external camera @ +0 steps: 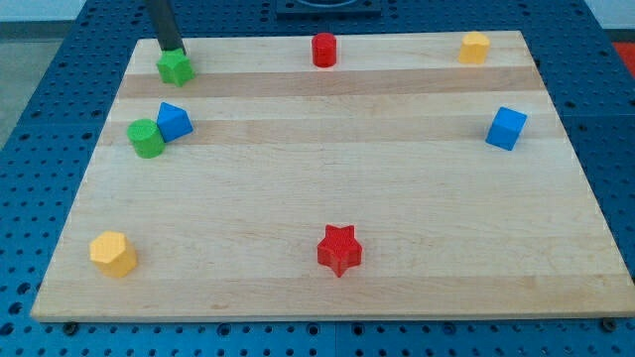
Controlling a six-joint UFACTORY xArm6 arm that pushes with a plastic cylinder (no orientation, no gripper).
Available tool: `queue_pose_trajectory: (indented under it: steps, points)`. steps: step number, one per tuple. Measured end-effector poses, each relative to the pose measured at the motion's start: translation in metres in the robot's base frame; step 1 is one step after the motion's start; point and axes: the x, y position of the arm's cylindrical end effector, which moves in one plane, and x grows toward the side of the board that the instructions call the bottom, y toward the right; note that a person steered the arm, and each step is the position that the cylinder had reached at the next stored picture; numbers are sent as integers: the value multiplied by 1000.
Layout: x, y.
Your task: Move red circle above the green star
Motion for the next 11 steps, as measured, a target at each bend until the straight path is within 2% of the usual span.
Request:
queue_pose_trajectory:
  steps: [3,4,7,8,10,11]
  points:
    - [71,22]
    - [66,33]
    - [-17,79]
    - [-36,119]
    - [-47,205]
    - [-45,227]
